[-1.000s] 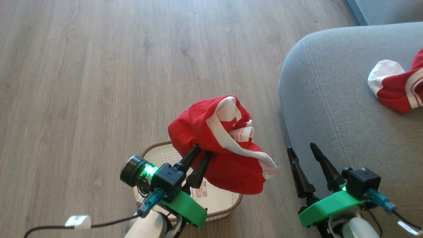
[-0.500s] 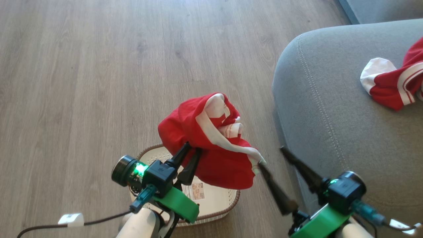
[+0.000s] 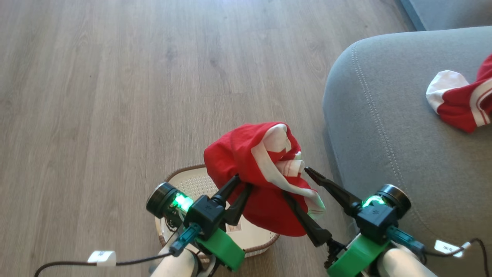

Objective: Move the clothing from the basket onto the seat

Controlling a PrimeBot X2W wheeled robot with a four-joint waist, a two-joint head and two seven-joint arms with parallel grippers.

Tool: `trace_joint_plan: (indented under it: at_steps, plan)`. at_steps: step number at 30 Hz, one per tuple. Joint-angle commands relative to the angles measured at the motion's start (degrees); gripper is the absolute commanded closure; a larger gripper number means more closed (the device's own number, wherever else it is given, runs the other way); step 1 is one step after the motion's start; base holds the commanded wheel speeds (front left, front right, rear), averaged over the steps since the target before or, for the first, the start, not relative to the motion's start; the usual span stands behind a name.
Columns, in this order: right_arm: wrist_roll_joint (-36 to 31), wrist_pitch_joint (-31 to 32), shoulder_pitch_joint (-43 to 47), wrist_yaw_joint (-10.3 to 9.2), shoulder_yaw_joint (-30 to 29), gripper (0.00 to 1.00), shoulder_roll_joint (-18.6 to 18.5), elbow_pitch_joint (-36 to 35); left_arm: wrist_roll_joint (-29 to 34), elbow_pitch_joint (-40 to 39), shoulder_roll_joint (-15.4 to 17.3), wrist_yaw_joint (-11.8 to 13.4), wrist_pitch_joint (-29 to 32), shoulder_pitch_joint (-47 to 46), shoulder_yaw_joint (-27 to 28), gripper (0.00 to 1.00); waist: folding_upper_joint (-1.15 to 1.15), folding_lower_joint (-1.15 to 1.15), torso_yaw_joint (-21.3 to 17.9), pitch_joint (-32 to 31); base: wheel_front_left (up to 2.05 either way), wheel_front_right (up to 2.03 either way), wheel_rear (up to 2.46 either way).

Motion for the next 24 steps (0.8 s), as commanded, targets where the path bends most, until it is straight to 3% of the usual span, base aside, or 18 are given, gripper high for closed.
trace_joint_plan:
  at_steps: [1,24]
  plan:
    - [-0.9,-0.4,-2.5,-0.02,0.8,0.00,-0.6,-0.7,0.2,-2.3,-0.1,-0.1,-0.7,-2.8,1.2,1.00,0.00,0.00,0.4,0.1,0.00,0.00,0.00]
    - [-8.6,-0.4,-11.6,-0.02,7.5,0.00,0.1,9.5,2.8,-1.5,1.4,-2.3,-0.7,-4.9,-6.5,1.00,0.00,0.00,2.8,0.4,0.00,0.00,0.00]
